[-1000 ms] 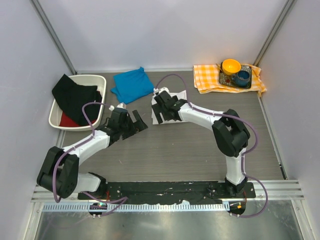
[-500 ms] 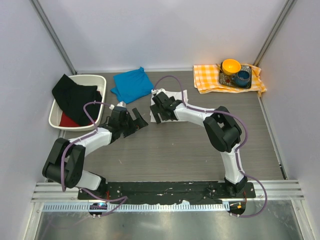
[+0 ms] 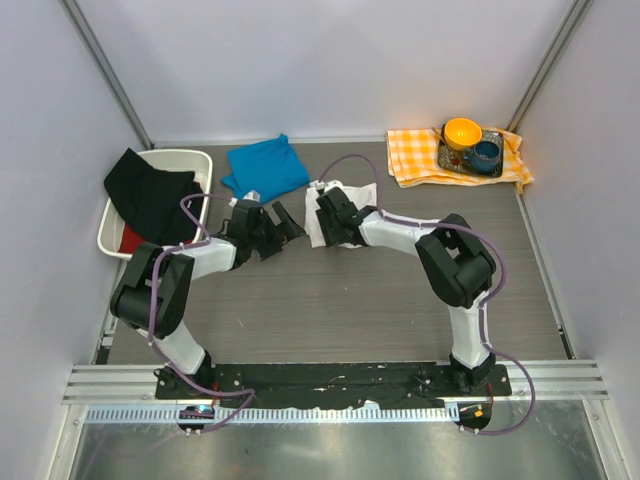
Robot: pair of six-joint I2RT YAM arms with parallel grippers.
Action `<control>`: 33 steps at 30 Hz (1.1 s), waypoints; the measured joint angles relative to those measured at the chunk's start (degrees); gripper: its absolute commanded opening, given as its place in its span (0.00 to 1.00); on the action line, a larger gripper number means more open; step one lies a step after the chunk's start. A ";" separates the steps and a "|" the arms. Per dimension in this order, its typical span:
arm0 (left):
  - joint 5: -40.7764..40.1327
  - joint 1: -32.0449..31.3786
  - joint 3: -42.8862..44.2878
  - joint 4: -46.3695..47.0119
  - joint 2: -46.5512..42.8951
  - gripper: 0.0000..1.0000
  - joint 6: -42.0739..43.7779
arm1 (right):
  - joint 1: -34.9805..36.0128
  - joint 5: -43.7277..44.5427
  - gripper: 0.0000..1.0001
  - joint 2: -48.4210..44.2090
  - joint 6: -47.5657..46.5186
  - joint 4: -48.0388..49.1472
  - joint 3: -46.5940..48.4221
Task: Fold and stack the t-shirts
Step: Neatly place the folded tshirt to the corner
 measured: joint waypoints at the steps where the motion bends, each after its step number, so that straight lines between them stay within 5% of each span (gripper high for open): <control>1: 0.35 0.00 0.57 0.81 0.85 1.00 -0.20 | -0.11 -0.02 0.42 -0.55 0.13 0.22 -0.85; 8: 2.58 -0.15 3.28 5.49 5.44 1.00 -1.55 | -0.48 -0.33 0.30 -5.44 1.68 1.36 -7.72; 13: 3.23 -2.49 7.26 9.29 10.45 1.00 -2.03 | -0.48 -0.52 0.01 -8.66 2.49 0.85 -11.30; 20: 5.68 -7.65 9.38 19.71 16.55 1.00 -4.72 | -0.55 -1.95 0.01 -10.25 3.13 -1.40 -12.09; 33: 8.09 -7.98 5.03 30.03 17.86 1.00 -6.93 | -0.68 -2.51 0.01 -19.26 3.43 -6.54 -13.31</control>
